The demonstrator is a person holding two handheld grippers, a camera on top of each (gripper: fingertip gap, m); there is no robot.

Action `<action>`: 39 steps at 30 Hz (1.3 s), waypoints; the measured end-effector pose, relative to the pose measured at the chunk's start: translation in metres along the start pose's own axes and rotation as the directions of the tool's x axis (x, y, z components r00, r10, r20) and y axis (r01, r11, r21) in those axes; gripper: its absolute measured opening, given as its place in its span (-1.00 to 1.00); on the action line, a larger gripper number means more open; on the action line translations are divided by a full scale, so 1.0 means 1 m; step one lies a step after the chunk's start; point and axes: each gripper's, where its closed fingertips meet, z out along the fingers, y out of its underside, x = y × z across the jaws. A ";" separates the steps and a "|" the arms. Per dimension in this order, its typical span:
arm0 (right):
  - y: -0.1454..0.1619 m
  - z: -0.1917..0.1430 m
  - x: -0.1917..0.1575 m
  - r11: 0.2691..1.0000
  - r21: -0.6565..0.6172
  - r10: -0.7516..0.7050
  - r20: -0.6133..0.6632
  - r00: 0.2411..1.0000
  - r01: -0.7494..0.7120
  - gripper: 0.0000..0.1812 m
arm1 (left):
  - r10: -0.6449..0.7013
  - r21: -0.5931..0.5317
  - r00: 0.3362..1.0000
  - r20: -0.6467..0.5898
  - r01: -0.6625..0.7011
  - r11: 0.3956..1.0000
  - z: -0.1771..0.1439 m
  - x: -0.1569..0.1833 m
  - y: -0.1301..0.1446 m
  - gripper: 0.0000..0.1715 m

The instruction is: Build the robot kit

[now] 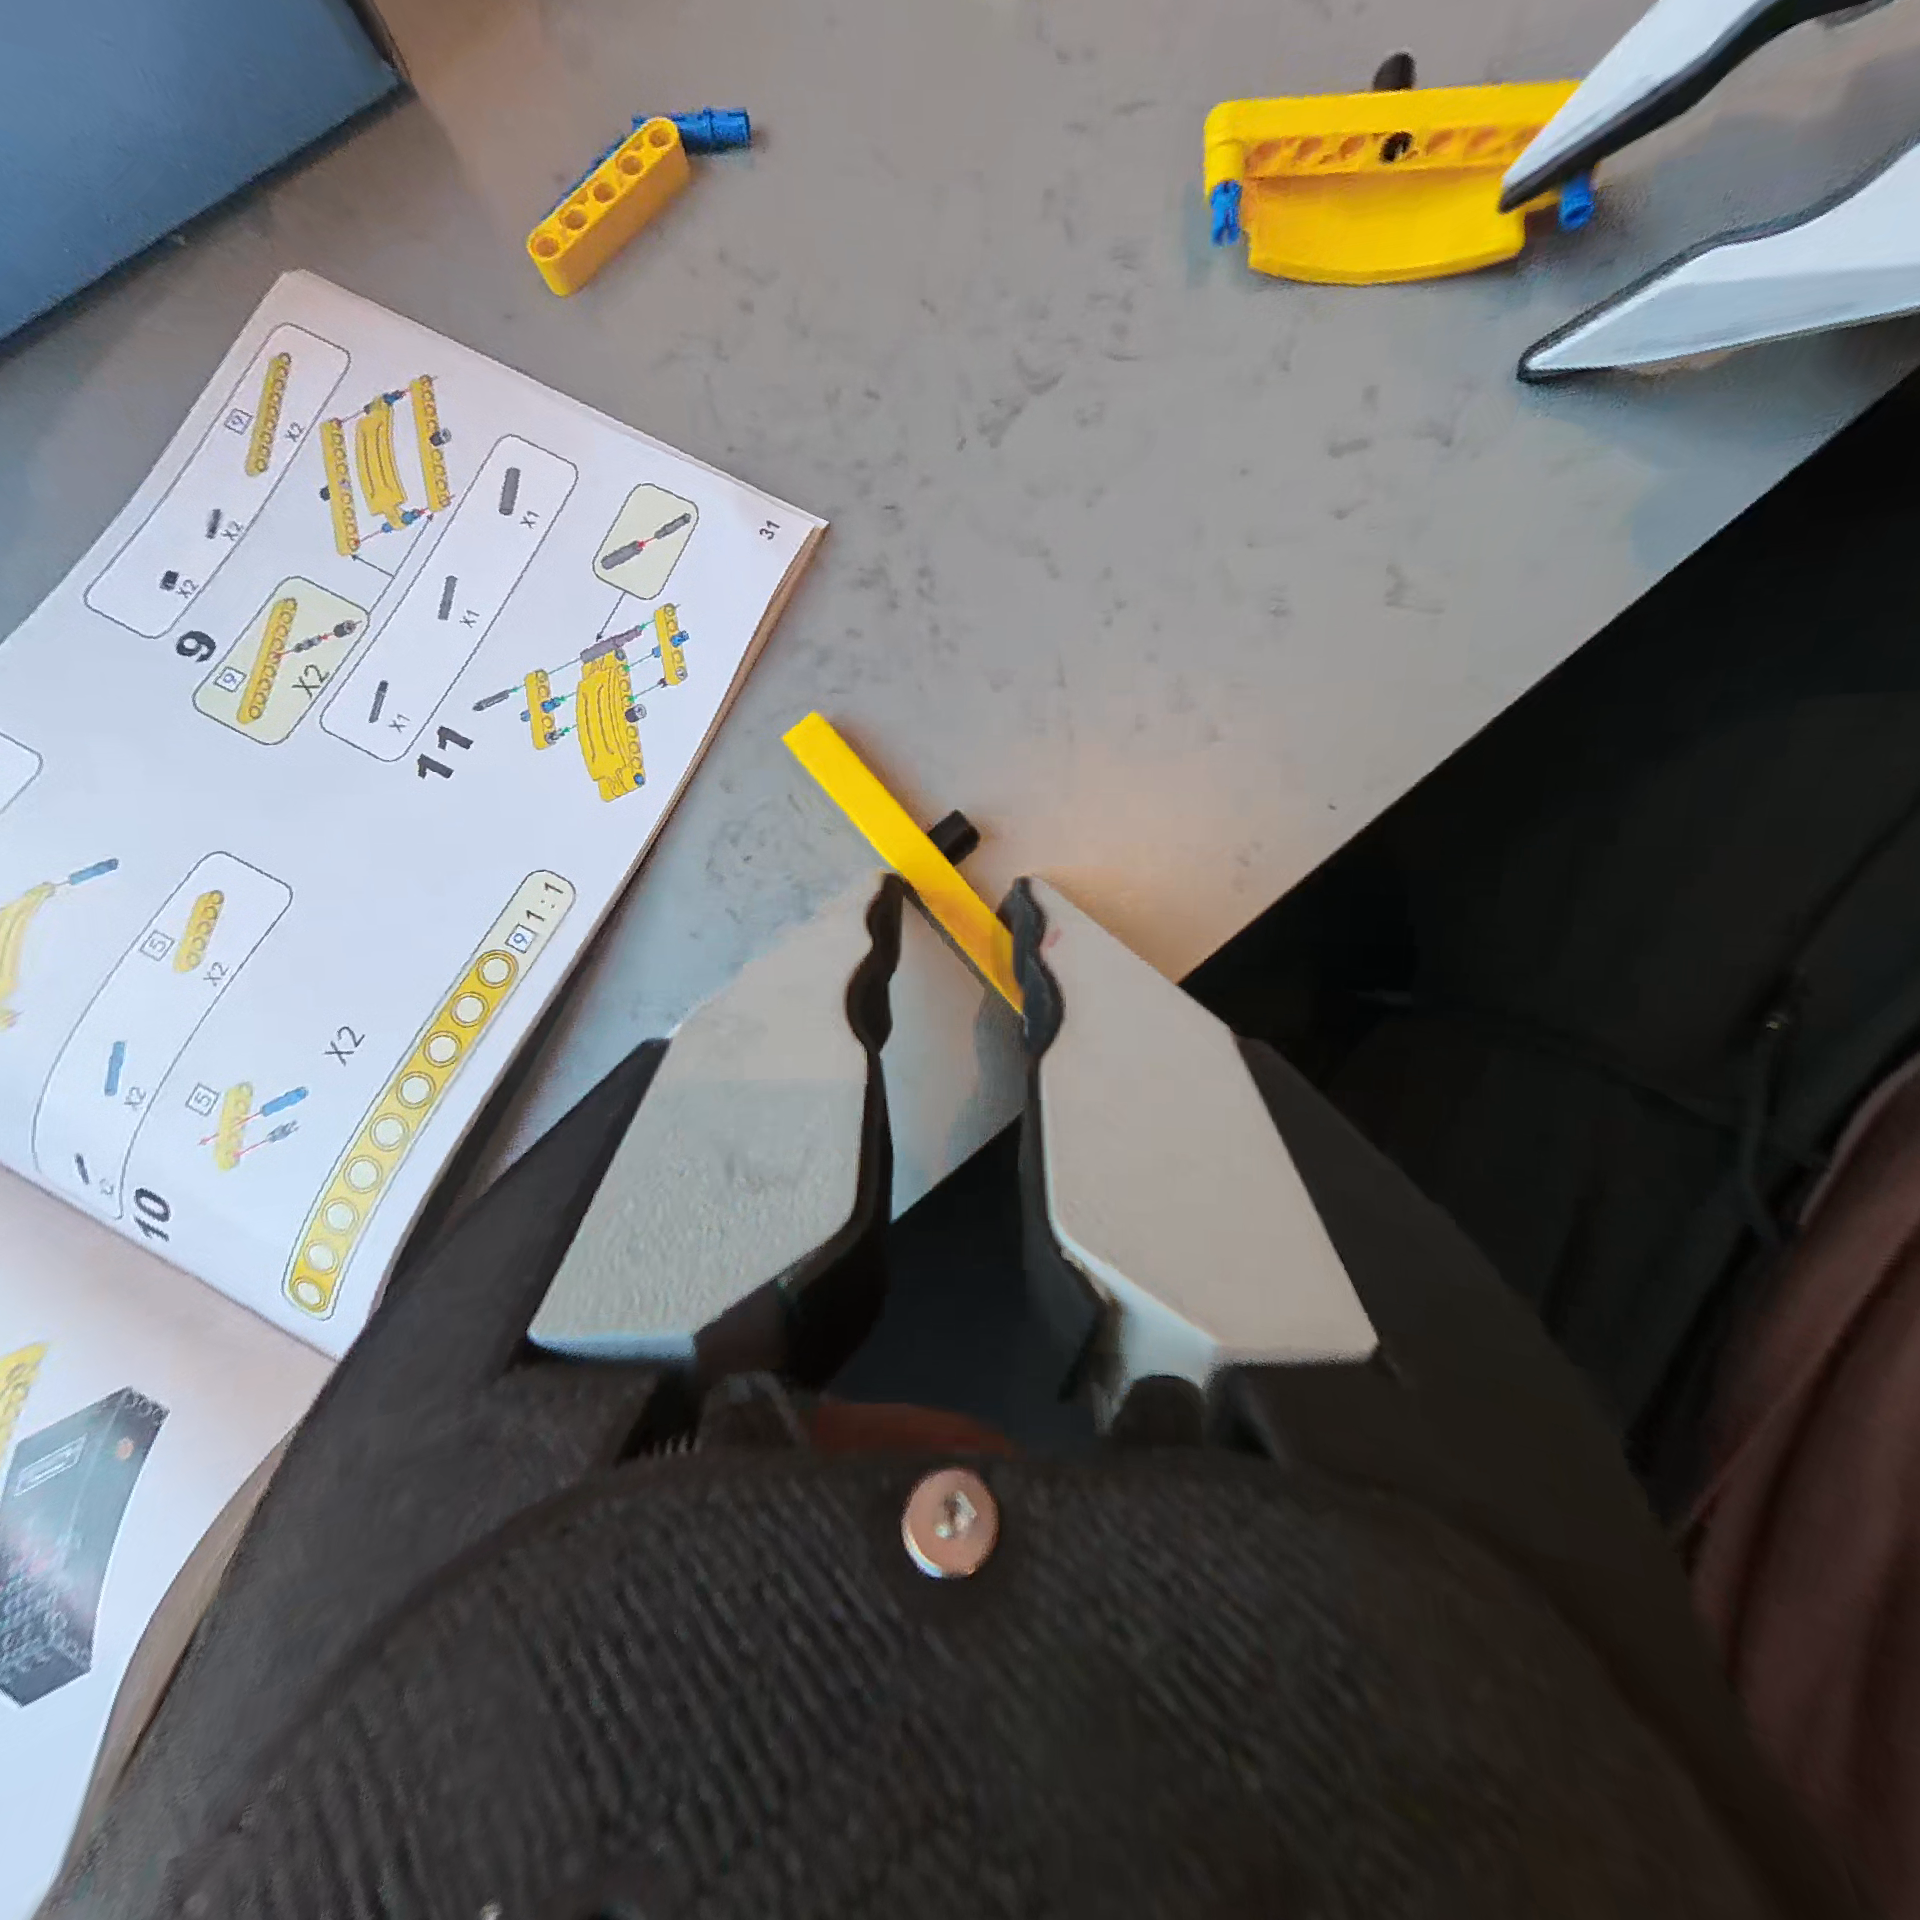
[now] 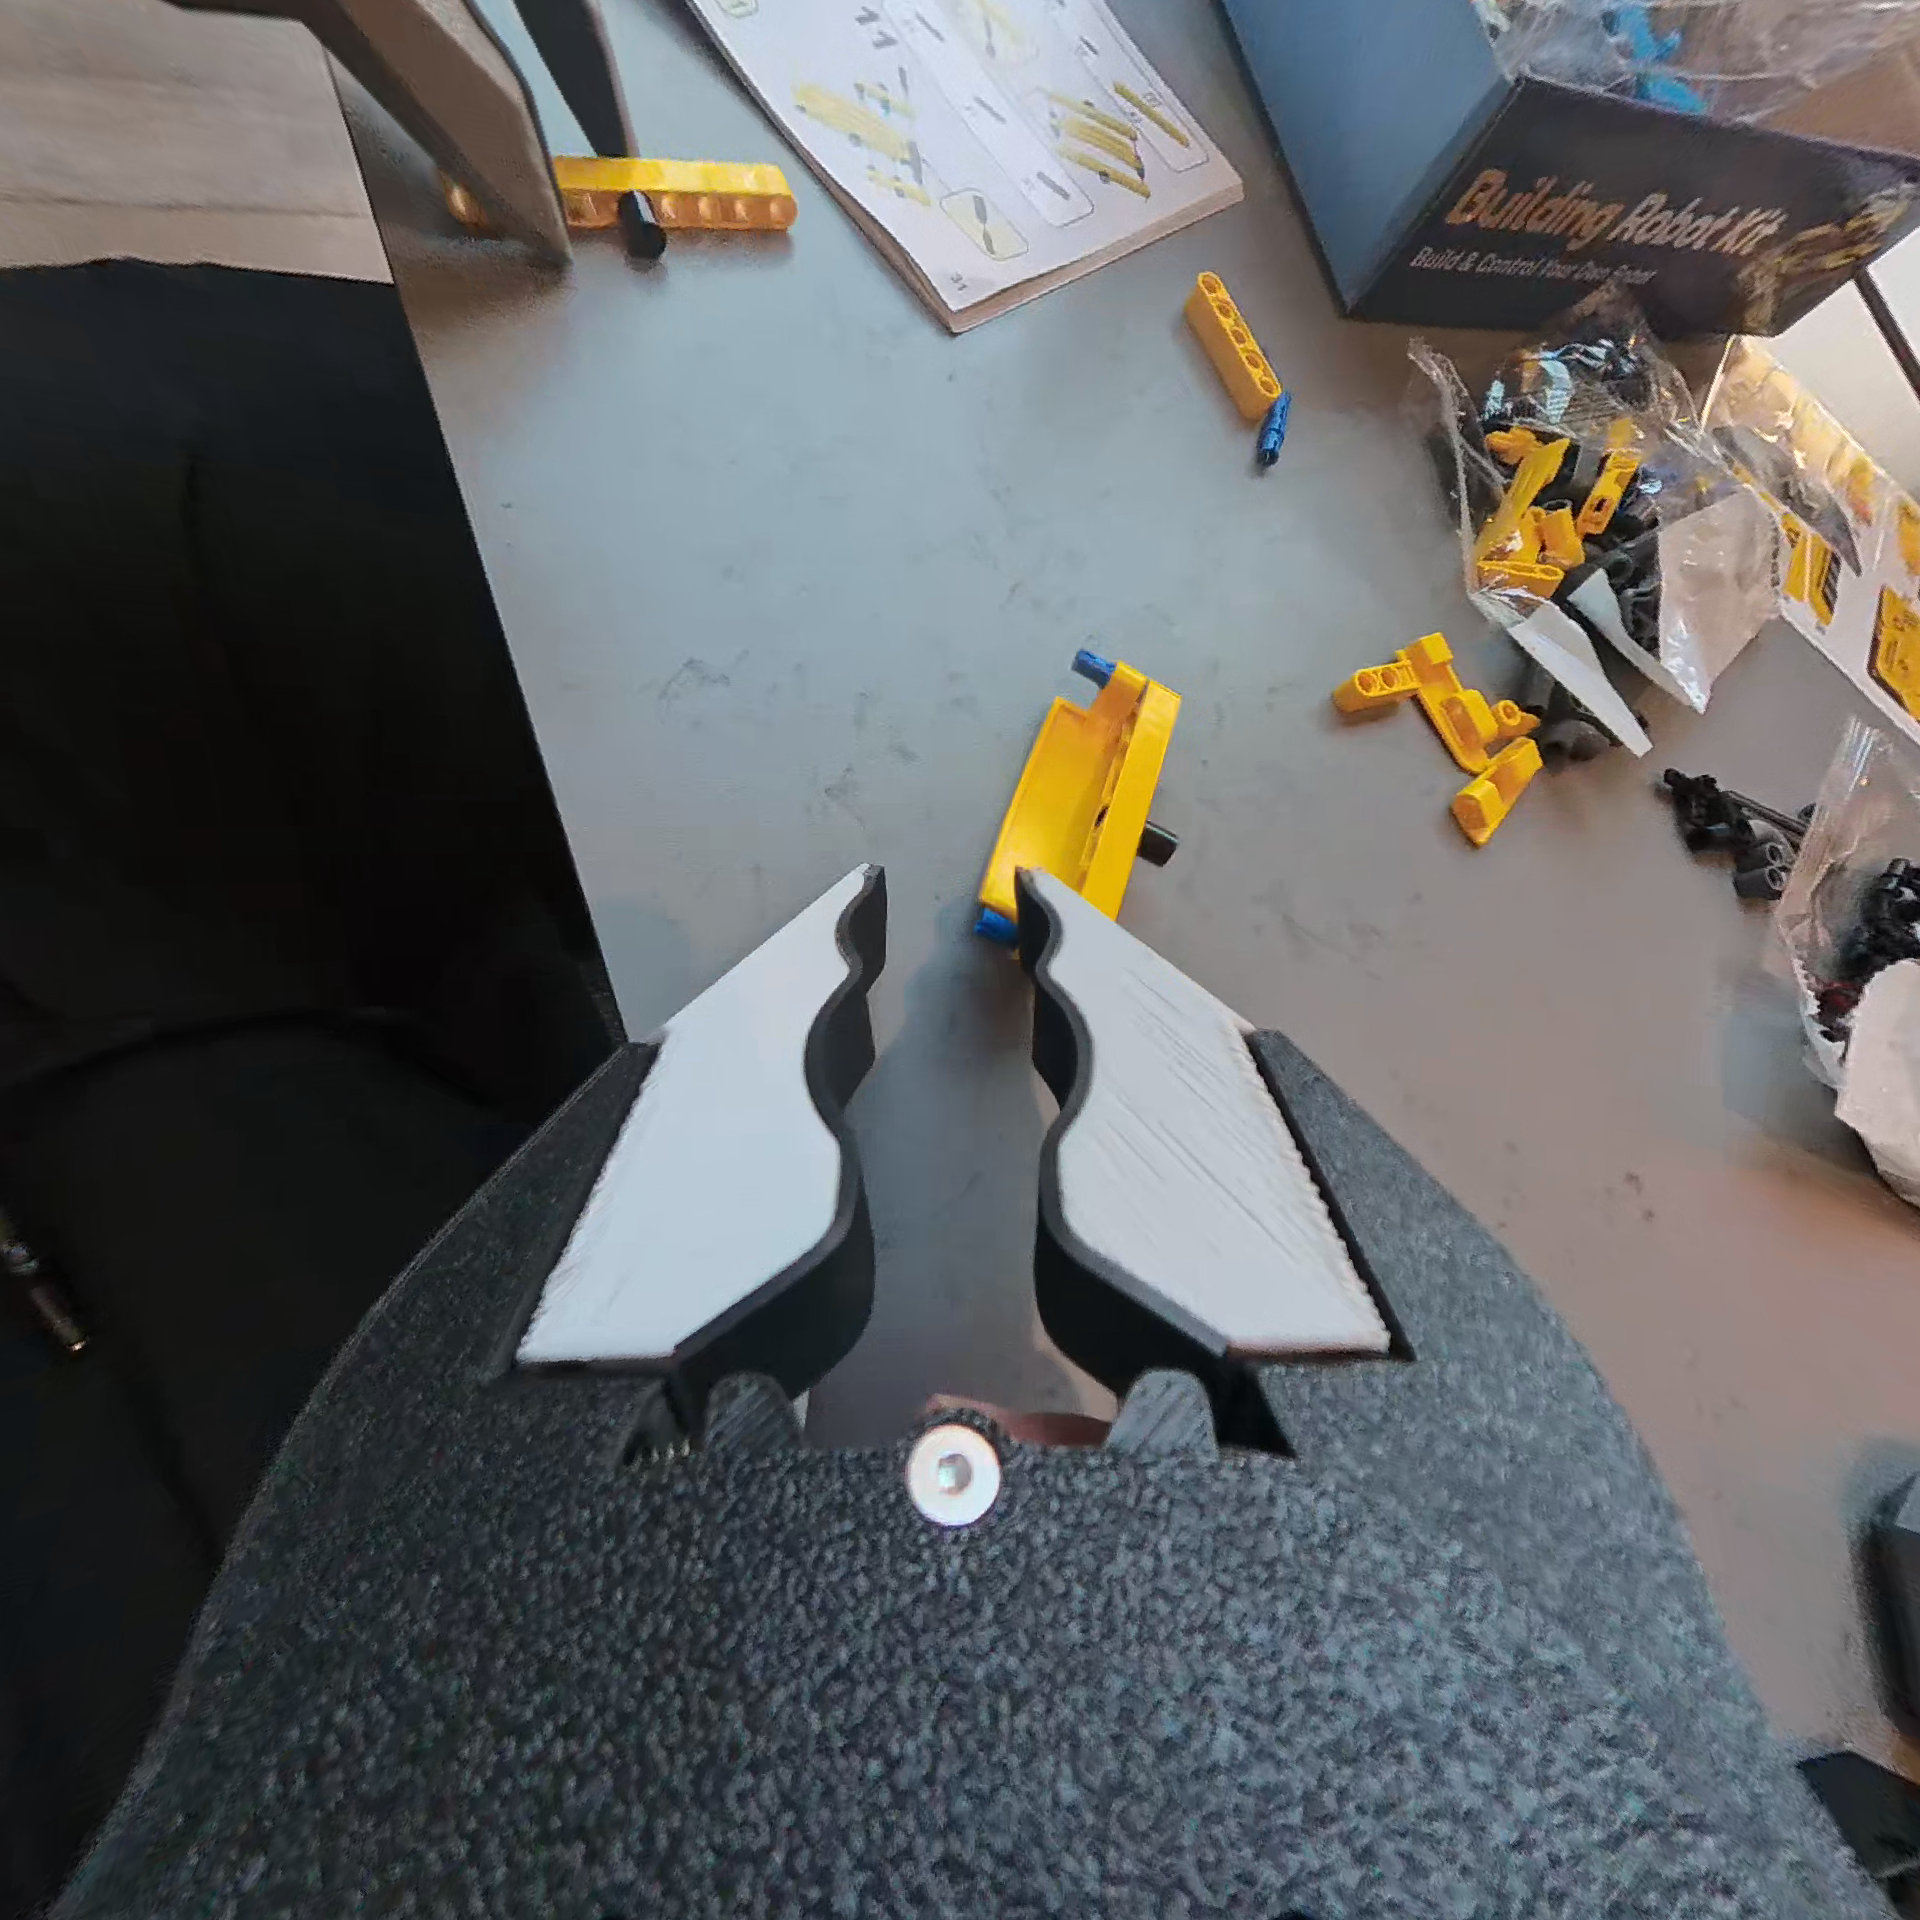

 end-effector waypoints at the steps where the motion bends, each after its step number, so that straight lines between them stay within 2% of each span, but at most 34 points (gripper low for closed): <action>1: 0.000 0.000 0.001 1.000 0.001 -0.004 -0.005 1.000 0.004 -0.72 | 0.009 0.004 1.000 0.013 -0.009 1.000 0.000 -0.002 0.000 -0.81; 5: 0.001 -0.002 0.006 0.999 0.010 -0.030 -0.035 0.999 0.030 -0.71 | 0.024 0.015 1.000 0.008 -0.024 1.000 0.000 -0.003 0.000 -0.92; 14: 0.007 -0.007 0.017 0.999 0.016 -0.034 -0.077 0.996 0.035 -0.66 | 0.094 0.056 0.996 -0.010 -0.093 0.994 0.001 -0.002 -0.002 -0.93; 18: -0.005 -0.016 0.012 0.992 0.101 -0.072 -0.079 0.994 0.080 -0.66 | 0.140 0.100 0.987 -0.082 -0.132 0.986 0.003 0.020 -0.012 -0.94; 23: -0.024 -0.029 0.006 0.947 0.152 -0.259 -0.158 0.953 0.282 -0.67 | 0.158 0.152 0.961 -0.228 -0.126 0.980 0.001 0.069 -0.034 -0.93; 25: -0.033 -0.033 -0.002 0.909 0.159 -0.352 -0.204 0.914 0.386 -0.64 | 0.136 0.165 0.946 -0.294 -0.090 0.982 0.002 0.085 -0.041 -0.94; 27: -0.039 -0.035 -0.014 0.842 0.143 -0.477 -0.255 0.841 0.521 -0.64 | 0.101 0.178 0.925 -0.366 -0.037 0.983 0.003 0.100 -0.047 -0.94; 30: -0.042 -0.035 -0.033 0.693 0.071 -0.660 -0.338 0.671 0.717 -0.70 | 0.062 0.185 0.885 -0.462 0.028 0.982 0.004 0.118 -0.055 -0.94; 32: -0.042 -0.035 -0.037 0.613 0.013 -0.726 -0.384 0.570 0.790 -0.75 | 0.055 0.176 0.875 -0.482 0.035 0.984 0.006 0.124 -0.055 -0.94; 36: -0.039 -0.035 -0.041 0.563 -0.026 -0.768 -0.386 0.511 0.826 -0.77 | 0.062 0.164 0.873 -0.484 0.022 0.986 0.009 0.127 -0.054 -0.94; 39: -0.035 -0.034 -0.043 0.507 -0.054 -0.806 -0.384 0.451 0.860 -0.91 | 0.052 0.167 0.864 -0.500 0.037 0.985 0.007 0.128 -0.055 -0.95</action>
